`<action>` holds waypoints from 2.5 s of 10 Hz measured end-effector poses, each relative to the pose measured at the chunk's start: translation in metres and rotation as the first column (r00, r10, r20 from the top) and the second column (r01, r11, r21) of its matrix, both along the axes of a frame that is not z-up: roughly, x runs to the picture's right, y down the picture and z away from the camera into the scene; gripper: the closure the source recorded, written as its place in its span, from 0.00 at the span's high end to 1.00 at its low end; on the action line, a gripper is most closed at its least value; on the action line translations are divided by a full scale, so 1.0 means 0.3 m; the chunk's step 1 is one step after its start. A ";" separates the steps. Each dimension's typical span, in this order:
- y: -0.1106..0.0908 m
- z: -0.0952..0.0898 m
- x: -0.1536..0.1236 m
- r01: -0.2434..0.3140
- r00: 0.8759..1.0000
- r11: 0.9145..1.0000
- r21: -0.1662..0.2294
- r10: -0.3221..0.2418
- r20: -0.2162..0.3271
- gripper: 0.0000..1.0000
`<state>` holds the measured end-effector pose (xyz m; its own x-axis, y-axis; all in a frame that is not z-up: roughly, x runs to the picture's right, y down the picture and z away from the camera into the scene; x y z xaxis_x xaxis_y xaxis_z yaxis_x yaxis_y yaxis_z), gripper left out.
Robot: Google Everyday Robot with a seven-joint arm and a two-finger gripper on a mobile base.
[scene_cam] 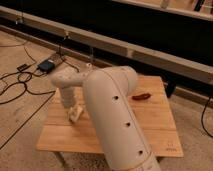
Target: Wipe the white sponge on the table
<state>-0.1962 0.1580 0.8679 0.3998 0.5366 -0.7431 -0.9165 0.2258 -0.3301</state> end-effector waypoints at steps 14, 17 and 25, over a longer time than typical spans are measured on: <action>-0.005 -0.007 -0.007 -0.016 1.000 1.000 0.002 0.016 0.010 0.21; -0.005 -0.007 -0.008 -0.016 1.000 1.000 0.002 0.016 0.010 0.21; -0.006 -0.007 -0.008 -0.016 1.000 1.000 0.002 0.016 0.011 0.21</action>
<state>-0.1984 0.1563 0.8657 0.3990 0.5448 -0.7375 -0.9165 0.2121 -0.3391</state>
